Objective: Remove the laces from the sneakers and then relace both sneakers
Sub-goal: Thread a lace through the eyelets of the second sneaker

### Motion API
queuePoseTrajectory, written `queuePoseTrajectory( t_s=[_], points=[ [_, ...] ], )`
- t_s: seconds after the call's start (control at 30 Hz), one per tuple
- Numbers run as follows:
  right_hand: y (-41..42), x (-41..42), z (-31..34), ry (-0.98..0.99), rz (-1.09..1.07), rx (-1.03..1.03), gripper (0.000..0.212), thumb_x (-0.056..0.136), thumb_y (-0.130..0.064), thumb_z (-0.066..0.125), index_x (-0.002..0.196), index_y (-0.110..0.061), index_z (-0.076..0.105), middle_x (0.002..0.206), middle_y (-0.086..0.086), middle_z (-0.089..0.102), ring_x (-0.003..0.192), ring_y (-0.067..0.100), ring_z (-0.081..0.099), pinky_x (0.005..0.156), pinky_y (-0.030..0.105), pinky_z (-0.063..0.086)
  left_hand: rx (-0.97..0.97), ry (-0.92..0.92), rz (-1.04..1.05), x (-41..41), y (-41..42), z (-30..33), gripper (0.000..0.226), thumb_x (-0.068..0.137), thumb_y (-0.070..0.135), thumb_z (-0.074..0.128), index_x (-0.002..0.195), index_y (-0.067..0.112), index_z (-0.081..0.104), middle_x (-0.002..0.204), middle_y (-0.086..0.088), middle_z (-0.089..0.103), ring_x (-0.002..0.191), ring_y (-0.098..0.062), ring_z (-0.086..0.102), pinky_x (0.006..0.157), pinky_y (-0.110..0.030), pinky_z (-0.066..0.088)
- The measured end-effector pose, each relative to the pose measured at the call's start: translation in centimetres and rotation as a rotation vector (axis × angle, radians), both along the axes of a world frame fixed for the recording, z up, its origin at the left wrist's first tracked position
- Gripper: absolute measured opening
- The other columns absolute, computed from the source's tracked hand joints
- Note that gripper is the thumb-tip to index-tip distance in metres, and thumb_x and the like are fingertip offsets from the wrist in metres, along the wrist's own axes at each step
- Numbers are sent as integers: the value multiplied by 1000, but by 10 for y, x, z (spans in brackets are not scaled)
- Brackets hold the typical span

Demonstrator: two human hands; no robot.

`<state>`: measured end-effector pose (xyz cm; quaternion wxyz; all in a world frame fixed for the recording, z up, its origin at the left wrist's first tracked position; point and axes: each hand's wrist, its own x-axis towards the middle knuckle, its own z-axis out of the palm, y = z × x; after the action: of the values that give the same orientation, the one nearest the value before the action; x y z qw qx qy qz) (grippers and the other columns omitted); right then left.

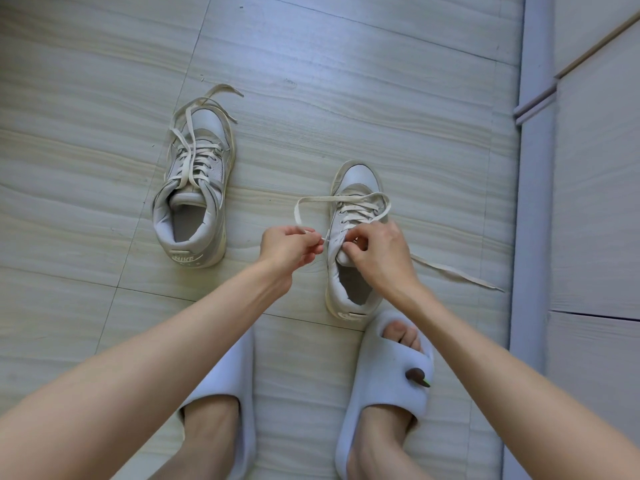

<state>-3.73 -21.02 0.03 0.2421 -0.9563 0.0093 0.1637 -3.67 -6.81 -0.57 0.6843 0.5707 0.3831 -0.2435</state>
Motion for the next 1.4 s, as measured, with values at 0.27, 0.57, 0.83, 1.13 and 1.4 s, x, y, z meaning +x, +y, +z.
queuePoseTrajectory(
  t_s=[0.27,0.57,0.83,1.13,1.4],
  points=[
    [0,-8,-3,40,-66,97,12,86,-25,63,90,-16,70,89,1,61,95,18,41,77,24,29,172,-67,-100,-4,-7,-3,15,85,3,64,73,11,59,68,-2,60,58,-10,56,55,-18,43],
    [2,-12,-5,48,-92,122,10,85,-25,64,84,-16,68,83,-5,52,92,15,37,77,25,29,205,-117,-150,-2,-10,-4,16,83,5,67,71,13,59,69,-1,61,57,-9,55,52,-15,42],
    [4,-13,-7,19,-99,122,10,84,-26,65,87,-17,70,84,-4,52,92,18,41,74,23,27,211,-210,-223,-4,-9,-3,10,84,7,66,76,13,66,67,4,63,55,1,57,49,-6,40],
    [-2,-8,-6,84,-118,203,17,87,-23,64,101,-22,74,77,-12,45,96,19,45,74,21,25,408,-413,-530,-22,-6,2,19,84,12,66,102,10,71,107,-5,66,92,-17,64,88,-31,50],
    [4,-11,-3,81,-93,77,17,85,-30,64,96,-23,75,89,-2,53,101,24,44,88,35,36,408,-409,-543,-26,-3,1,24,82,6,66,105,10,71,109,-7,64,91,-20,66,92,-38,50]
  ],
)
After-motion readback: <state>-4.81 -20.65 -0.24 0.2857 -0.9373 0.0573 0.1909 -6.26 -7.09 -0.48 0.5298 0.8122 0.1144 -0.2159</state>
